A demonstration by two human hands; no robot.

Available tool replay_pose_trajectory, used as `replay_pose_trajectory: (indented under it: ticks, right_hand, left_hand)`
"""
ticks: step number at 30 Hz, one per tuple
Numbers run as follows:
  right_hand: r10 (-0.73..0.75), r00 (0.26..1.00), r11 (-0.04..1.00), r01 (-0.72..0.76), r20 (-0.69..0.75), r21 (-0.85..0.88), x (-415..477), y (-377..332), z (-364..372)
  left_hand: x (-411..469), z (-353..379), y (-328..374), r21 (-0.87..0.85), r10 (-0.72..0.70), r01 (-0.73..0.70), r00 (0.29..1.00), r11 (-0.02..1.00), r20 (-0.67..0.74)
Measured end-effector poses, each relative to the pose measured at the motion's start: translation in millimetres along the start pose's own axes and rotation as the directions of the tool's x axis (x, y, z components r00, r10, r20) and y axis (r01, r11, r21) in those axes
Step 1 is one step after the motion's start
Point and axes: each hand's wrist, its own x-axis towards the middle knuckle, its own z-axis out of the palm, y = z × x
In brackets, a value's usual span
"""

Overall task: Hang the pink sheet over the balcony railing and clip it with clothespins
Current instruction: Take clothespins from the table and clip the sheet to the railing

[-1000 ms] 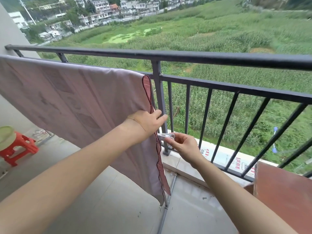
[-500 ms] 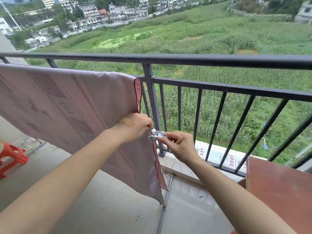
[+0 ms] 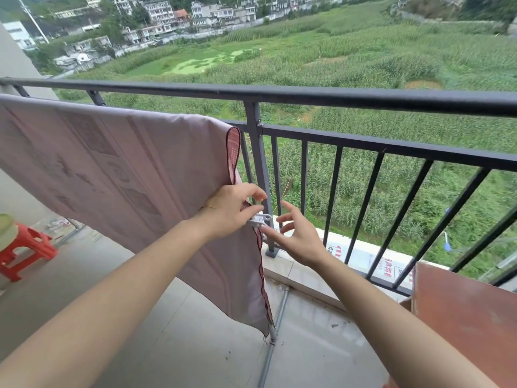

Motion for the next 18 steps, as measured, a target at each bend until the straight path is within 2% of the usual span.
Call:
replay_pose_trajectory:
  ticks: [2, 4, 7, 9, 13, 18]
  right_hand:
    - [-0.023, 0.998, 0.999, 0.024, -0.051, 0.022, -0.4, 3.6, -5.3]
    - [-0.039, 0.994, 0.999, 0.038, -0.102, -0.010, 0.7, 8.7, -7.9]
    - [-0.046, 0.983, 0.998, 0.037, -0.177, -0.055, -2.3, 16.9, -7.1]
    - [-0.029, 0.979, 0.995, 0.010, -0.202, -0.095, -6.7, 24.7, -5.6]
    - [0.037, 0.949, 0.985, -0.087, -0.312, -0.148, -29.5, 37.3, -1.9]
    - [0.177, 0.846, 0.937, -0.301, -0.504, -0.177, -87.4, 62.1, -2.4]
  left_hand:
    - [-2.5, 6.3, 6.0, 0.039, 0.062, -0.057, 0.990, 0.998, -0.123]
    - [-8.3, 14.4, 8.5, 0.168, 0.159, -0.119, 0.957, 0.978, -0.244]
    - [-22.7, 30.0, 8.7, 0.301, 0.295, -0.205, 0.909, 0.931, -0.295]
    - [-30.7, 43.0, 5.9, 0.326, 0.349, -0.267, 0.909, 0.907, -0.226]
    - [-40.4, 65.2, -6.3, 0.292, 0.352, -0.343, 0.936, 0.893, 0.021]
    - [-42.6, 101.0, -16.9, 0.186, 0.329, -0.377, 0.912, 0.908, 0.243]
